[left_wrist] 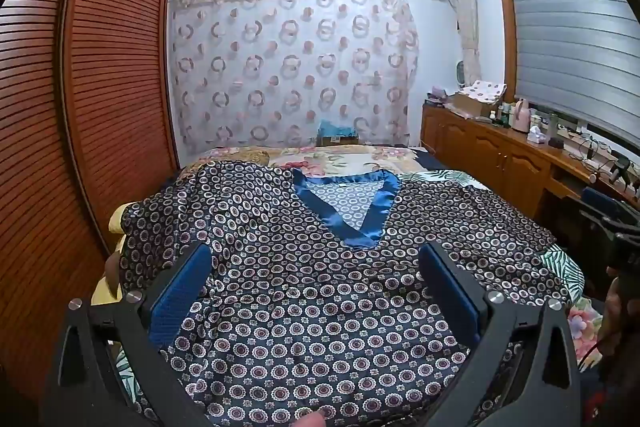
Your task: Fold small clothes
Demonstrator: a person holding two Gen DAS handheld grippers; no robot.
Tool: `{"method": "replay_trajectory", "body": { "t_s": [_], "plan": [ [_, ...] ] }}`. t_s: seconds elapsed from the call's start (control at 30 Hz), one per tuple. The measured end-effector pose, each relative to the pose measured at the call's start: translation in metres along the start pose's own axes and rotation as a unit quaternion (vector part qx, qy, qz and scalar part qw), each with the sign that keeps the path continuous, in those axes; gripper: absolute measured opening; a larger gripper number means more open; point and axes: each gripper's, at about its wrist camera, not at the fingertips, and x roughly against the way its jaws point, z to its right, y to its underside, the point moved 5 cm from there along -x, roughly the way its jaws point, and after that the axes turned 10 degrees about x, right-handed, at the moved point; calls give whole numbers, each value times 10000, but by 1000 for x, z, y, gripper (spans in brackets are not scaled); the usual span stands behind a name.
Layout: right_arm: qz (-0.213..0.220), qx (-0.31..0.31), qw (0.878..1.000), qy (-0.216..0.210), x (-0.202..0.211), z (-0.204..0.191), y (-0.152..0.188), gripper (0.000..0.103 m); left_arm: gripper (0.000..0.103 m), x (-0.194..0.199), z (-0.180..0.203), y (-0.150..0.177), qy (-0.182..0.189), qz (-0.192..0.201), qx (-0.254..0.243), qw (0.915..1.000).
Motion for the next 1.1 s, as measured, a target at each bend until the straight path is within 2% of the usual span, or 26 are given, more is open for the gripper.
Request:
{"method": "replay_trajectory", "body": {
  "t_s": [1.1],
  "plan": [
    [-21,96,10000,5,2,-6,0,103,103,2,0,-4,19,25,-13,10000]
  ]
}}
